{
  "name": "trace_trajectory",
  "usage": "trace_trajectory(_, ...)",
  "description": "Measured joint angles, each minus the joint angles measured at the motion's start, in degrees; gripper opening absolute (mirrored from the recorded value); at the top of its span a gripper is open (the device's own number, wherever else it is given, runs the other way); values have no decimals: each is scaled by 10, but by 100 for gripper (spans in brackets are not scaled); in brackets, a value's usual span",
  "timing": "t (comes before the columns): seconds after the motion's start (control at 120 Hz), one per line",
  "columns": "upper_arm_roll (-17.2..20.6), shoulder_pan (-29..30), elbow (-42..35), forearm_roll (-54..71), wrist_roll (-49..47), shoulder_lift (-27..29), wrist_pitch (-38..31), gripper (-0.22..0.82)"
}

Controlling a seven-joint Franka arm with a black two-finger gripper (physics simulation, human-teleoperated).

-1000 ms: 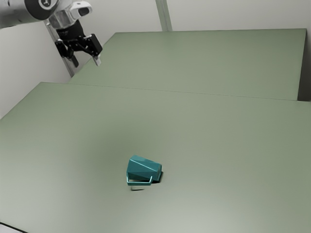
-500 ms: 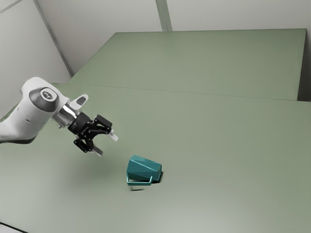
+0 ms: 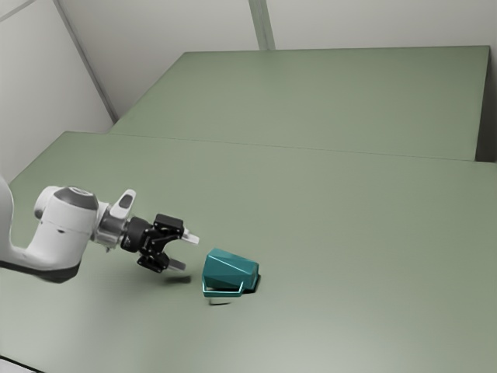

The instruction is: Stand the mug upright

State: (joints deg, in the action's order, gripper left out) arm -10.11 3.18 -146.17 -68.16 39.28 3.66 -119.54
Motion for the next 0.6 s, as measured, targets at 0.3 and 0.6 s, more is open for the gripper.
trace_trajectory(0.3, 0, -29, -28, -29, 91, 26, -3, 59)
trace_trajectory(0.6, 32, -41, -26, -95, 144, 8, -9, 59)
